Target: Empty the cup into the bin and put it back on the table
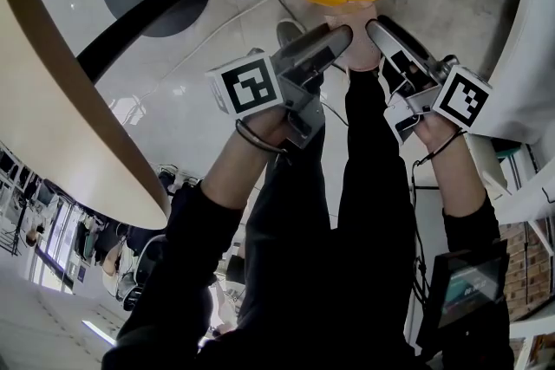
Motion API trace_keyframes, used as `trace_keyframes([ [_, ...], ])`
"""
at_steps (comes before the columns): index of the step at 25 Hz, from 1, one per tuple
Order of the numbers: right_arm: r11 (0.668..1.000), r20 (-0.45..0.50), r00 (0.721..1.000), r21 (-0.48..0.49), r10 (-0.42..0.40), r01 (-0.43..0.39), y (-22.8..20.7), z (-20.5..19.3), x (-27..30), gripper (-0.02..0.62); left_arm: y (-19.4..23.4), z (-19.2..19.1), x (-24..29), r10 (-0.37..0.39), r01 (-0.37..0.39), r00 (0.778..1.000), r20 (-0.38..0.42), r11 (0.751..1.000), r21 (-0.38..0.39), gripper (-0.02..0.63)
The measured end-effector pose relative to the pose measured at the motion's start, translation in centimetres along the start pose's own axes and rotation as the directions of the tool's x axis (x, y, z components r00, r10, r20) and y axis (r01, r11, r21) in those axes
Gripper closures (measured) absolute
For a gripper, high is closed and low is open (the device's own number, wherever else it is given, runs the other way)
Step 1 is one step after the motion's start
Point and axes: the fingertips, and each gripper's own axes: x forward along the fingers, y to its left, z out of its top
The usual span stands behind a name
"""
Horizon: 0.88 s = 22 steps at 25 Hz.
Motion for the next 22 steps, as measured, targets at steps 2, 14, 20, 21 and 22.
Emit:
trace_keyframes([
  [2,1.000,0.002,1.000,0.016,-0.012,0.012,0.0,0.0,0.0,0.376,0.0,-0.1,-0.1,-0.005,0.006,1.000,0.003,0.999,-0.044,0.351],
  [14,0.996,-0.009,0.997,0.044,-0.078,0.078,0.9,0.4,-0.1,0.379,-1.4,0.5,0.2,-0.033,0.031,0.999,-0.008,0.987,-0.160,0.351],
  [20,0.996,-0.027,0.996,0.027,-0.083,0.084,1.2,0.3,0.1,0.379,-1.5,0.8,0.2,-0.030,0.029,1.000,-0.007,0.983,-0.183,0.351],
  [21,0.996,-0.027,0.996,0.026,-0.086,0.087,1.2,0.3,0.1,0.379,-1.5,0.8,0.2,-0.032,0.030,0.999,-0.007,0.982,-0.186,0.351],
  [22,0.996,-0.026,0.996,0.024,-0.088,0.088,1.2,0.2,0.0,0.379,-1.5,0.7,0.2,-0.034,0.032,0.999,-0.007,0.982,-0.188,0.351],
])
